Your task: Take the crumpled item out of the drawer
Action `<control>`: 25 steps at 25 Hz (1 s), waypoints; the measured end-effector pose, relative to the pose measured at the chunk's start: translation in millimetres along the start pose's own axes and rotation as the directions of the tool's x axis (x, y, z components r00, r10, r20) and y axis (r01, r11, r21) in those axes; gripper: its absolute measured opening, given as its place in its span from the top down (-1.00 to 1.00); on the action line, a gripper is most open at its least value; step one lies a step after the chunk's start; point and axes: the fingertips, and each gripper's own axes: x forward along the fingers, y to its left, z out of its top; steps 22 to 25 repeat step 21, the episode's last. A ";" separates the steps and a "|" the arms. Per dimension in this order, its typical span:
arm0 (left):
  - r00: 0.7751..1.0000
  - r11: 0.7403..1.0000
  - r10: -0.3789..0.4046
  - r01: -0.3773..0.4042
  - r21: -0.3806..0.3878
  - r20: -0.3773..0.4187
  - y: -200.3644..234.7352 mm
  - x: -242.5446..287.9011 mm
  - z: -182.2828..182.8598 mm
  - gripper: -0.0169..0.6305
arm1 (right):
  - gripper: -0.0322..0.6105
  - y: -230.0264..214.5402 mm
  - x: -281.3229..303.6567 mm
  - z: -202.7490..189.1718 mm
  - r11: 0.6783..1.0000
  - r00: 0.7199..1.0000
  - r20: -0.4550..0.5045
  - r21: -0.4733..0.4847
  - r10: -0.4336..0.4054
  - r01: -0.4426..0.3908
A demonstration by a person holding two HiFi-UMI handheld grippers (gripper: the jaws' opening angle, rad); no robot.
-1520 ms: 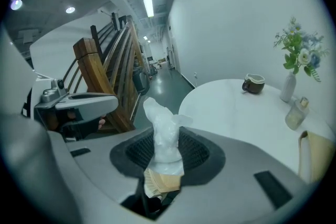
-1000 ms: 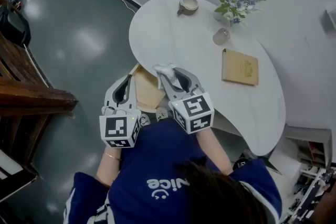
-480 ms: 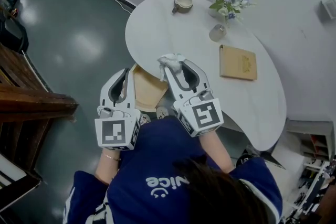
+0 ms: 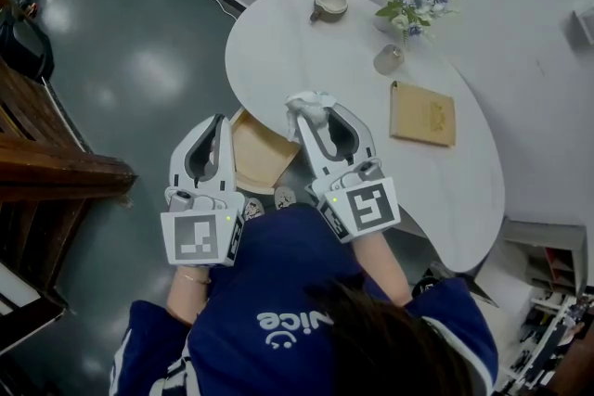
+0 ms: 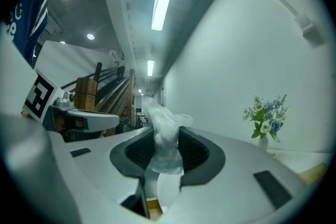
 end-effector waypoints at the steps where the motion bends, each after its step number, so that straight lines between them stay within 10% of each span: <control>1: 1.000 1.000 -0.003 0.003 0.003 0.001 -1.5 -0.4 0.6 0.93 | 0.48 -0.8 -0.2 -1.9 1.000 1.000 -0.006 -0.002 0.001 -0.001; 25: 1.000 1.000 0.012 -0.012 0.008 -0.004 -7.6 -7.1 -3.8 0.94 | 0.48 0.2 -4.9 -14.4 1.000 0.999 -0.036 -0.009 0.026 -0.026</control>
